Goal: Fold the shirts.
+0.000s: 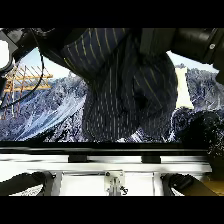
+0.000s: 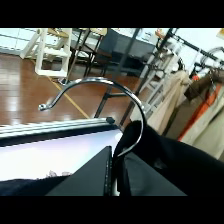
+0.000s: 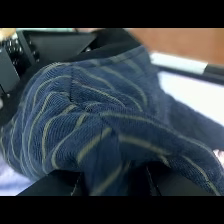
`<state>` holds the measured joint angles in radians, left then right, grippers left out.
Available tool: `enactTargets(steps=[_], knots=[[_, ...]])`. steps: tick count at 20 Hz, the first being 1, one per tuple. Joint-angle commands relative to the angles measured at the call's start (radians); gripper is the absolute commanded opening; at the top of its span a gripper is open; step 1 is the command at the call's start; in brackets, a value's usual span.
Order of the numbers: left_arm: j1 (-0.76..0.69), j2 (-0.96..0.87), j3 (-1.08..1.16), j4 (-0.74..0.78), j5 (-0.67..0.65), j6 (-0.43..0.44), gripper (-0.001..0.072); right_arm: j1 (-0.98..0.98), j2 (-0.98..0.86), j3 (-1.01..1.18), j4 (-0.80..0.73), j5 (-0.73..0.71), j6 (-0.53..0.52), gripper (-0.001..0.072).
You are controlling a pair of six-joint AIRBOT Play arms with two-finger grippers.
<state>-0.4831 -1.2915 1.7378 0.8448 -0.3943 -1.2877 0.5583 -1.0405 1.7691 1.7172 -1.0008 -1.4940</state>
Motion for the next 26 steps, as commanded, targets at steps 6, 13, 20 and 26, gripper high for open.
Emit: enactTargets(steps=[6, 13, 20, 26], knots=[[-0.032, 0.019, 0.01, 0.0, -0.026, 0.136, 0.0069, 0.0, -0.112, -0.001, 0.106, -0.215, -0.16, 0.0395], [-0.028, 0.039, 0.009, 0.0, -0.011, 0.166, 0.0069, 0.0, -0.141, -0.001, 0.105, -0.179, -0.245, 0.0108], [-0.014, 0.045, 0.009, 0.001, -0.102, 0.18, 0.0355, 0.0, -0.06, -0.001, 0.072, 0.108, -0.253, 0.0106], [-0.014, 0.053, 0.01, 0.001, -0.203, 0.253, 0.0356, 0.0, -0.057, -0.001, 0.052, 0.104, -0.261, 0.0105]])
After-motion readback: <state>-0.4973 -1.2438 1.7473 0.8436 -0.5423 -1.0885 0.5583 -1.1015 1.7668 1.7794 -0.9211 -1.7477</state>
